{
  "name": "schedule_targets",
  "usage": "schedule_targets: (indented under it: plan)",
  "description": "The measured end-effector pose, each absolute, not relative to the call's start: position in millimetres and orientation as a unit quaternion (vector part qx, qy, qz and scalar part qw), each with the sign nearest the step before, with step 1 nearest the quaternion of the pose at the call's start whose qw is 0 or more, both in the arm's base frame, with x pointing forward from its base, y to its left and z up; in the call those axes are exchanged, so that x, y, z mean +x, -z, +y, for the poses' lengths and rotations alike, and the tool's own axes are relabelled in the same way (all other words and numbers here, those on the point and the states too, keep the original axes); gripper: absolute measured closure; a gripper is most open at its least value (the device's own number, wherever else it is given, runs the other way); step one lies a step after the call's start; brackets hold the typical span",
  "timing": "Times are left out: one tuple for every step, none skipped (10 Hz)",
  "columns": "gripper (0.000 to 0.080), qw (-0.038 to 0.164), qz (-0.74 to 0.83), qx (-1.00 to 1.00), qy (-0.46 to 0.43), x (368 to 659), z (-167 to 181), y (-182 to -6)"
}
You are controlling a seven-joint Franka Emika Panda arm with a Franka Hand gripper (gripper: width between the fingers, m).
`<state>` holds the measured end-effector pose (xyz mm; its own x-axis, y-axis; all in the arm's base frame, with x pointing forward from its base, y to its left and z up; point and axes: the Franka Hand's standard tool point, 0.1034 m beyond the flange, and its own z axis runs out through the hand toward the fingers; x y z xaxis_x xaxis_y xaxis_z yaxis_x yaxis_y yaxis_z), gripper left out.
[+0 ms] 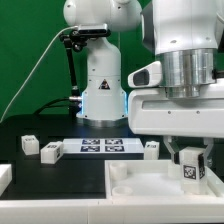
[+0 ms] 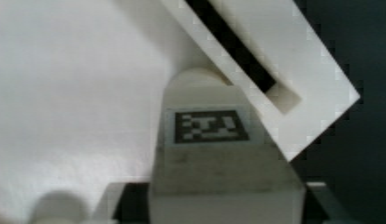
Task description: Assemble one leg
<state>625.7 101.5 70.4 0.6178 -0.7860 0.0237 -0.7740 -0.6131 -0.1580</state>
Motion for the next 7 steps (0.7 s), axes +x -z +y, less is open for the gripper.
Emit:
schedule_targets:
  plan:
    - [0.0505, 0.076, 0.492, -0.866, 0.043, 625.3, 102.3, -69.7]
    - [0.0501, 0.083, 0.558, -0.825, 0.036, 624.6, 103.2, -69.2]
    - [0.0501, 0.084, 0.59, -0.802, 0.032, 624.3, 103.4, -69.2]
    - [0.0501, 0.085, 0.597, -0.797, 0.031, 624.3, 103.5, -69.1]
    - [0.0501, 0.085, 0.601, -0.794, 0.03, 624.2, 103.7, -69.1]
    - [0.0441, 0.084, 0.579, -0.81, 0.033, 624.5, 102.8, -69.2]
    - [0.0267, 0.083, 0.558, -0.825, 0.033, 626.3, 101.0, -70.9]
